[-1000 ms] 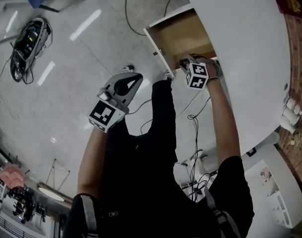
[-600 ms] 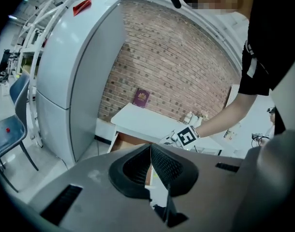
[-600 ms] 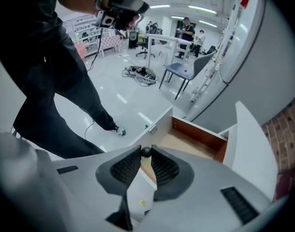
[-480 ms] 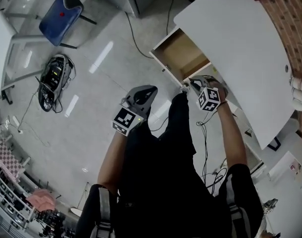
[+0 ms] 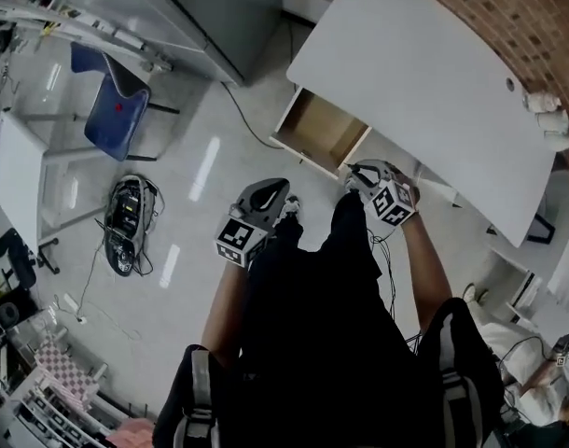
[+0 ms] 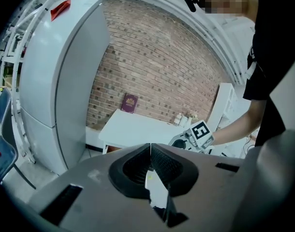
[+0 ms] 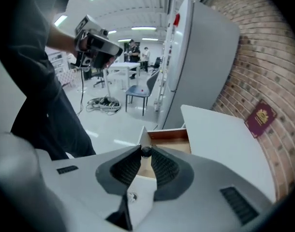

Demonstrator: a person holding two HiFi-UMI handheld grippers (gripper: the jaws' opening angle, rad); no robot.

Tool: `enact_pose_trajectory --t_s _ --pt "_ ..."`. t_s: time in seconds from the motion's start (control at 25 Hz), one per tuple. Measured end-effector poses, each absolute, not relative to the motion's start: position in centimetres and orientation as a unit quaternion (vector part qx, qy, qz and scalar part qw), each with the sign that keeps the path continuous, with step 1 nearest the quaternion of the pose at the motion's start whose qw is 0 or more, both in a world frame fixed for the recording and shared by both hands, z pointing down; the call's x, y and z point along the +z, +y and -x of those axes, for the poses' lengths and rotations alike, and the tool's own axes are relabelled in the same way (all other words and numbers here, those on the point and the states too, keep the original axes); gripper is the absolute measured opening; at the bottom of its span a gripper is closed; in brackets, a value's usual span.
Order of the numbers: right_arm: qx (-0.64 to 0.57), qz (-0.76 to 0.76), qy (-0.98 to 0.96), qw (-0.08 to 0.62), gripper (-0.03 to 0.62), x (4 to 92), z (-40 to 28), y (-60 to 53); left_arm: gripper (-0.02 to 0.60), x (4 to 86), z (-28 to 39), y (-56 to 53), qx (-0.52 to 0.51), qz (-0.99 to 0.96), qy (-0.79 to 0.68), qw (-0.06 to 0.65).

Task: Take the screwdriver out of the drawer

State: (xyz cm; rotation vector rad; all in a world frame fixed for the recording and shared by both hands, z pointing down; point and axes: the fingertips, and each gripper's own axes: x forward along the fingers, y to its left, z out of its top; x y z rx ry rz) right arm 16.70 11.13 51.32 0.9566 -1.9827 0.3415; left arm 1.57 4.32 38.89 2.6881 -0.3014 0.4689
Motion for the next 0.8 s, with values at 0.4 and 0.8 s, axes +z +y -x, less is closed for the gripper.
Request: enact_pose_trajectory --t_s 0.4,0.8 --pt "0.202 -0.542 -0.764 0.285 0.120 45.1 -16.0 13.3 0.017 36.0 -3.5 3.0 0.136 -0.975 -0.059 0.163" --pt "0.180 -0.640 -0.732 0.150 0.120 37.9 -16.6 16.3 0.017 35.2 -2.6 6.3 0.134 -0.979 -0.013 0.150"
